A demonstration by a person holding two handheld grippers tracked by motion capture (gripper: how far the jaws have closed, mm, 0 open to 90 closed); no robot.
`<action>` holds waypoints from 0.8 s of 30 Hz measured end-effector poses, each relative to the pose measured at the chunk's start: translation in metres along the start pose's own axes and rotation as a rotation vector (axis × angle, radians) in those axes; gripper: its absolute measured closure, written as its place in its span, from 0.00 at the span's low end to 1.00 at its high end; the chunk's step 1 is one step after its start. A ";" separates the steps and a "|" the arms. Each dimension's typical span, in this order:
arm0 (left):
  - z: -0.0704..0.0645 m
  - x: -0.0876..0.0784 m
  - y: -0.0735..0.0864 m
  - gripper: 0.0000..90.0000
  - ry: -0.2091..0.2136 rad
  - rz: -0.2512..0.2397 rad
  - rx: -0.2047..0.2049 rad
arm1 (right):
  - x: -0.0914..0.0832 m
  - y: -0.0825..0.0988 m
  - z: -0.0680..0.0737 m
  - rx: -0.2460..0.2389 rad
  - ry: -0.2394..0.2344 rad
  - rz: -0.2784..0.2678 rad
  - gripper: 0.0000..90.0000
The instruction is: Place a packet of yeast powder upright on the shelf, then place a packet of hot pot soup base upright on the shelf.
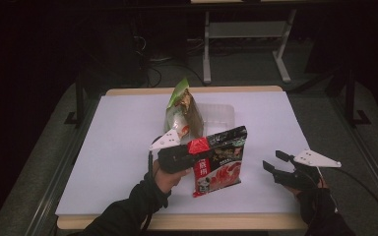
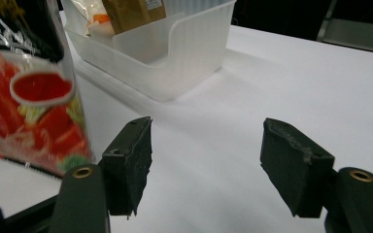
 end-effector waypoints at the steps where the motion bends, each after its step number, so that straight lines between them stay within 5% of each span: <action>1: 0.002 -0.002 -0.001 0.91 -0.011 -0.005 0.002 | 0.000 0.000 0.000 0.000 0.000 0.000 0.39; 24: 0.027 -0.029 -0.030 0.92 -0.196 -0.075 0.052 | 0.008 0.008 0.000 0.018 -0.013 0.028 0.40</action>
Point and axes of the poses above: each handheld gripper's, and its own axes: x roughly forward along the jaws, y roughly out of its underside, z roughly to its left, the point moved 10 cm from there along x, roughly forward along the jaws, and after that the axes turned 8 degrees about z, right-handed, at the moved point
